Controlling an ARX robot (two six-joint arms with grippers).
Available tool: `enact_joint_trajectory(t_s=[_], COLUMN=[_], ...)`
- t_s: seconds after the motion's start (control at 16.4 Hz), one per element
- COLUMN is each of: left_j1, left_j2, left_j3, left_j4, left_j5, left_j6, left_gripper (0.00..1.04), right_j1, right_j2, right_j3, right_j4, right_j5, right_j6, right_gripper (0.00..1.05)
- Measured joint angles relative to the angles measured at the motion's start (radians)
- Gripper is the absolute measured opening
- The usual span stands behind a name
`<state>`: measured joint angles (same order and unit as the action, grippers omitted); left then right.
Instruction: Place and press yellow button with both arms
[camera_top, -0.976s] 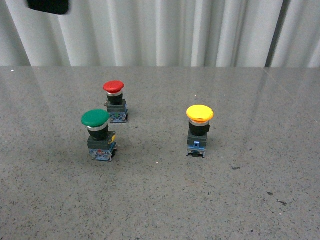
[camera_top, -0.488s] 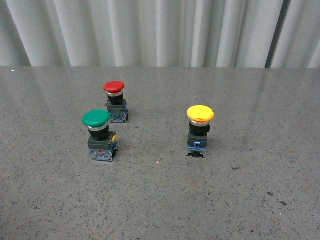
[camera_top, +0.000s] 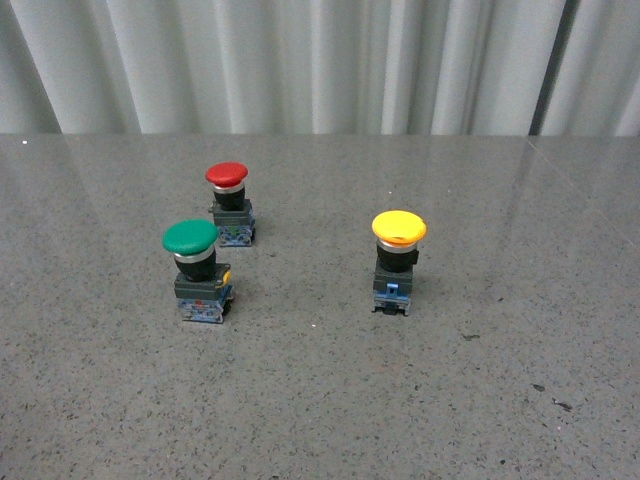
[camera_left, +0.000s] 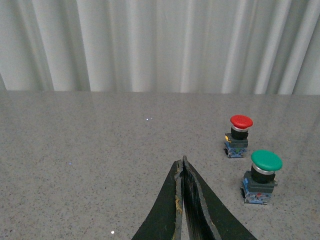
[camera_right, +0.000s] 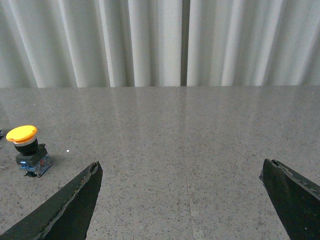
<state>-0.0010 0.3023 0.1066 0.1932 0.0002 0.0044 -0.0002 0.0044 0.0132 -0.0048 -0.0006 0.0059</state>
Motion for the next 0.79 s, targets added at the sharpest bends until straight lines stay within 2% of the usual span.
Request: enact_joint_trajectory(t_s=[0.49,0.55,0.61,0.79], left_j1=[0.000,0.000,0.001,0.001], left_j2=[-0.121,-0.198,-0.292,-0.292], left_j3=[-0.063,-0.063,-0.092,-0.092], left_j4=[-0.060,-0.168,-0.198,-0.198], left_j5=[0.000,0.000,0.000,0.000], left_j6=[0.000,0.000,-0.001,-0.002], left_gripper=[0.02,0.02,0.02,0.02], right_j1=[0.000,0.000,0.000,0.000], right_j2=[0.000,0.000,0.000,0.000], right_j3=[0.000,0.000,0.000,0.000], right_j4=[0.000,0.000,0.000,0.000], right_j5=[0.000,0.000,0.000,0.000], right_j6=[0.000,0.000,0.000,0.000], right_gripper=[0.98,0.98,0.98,0.98])
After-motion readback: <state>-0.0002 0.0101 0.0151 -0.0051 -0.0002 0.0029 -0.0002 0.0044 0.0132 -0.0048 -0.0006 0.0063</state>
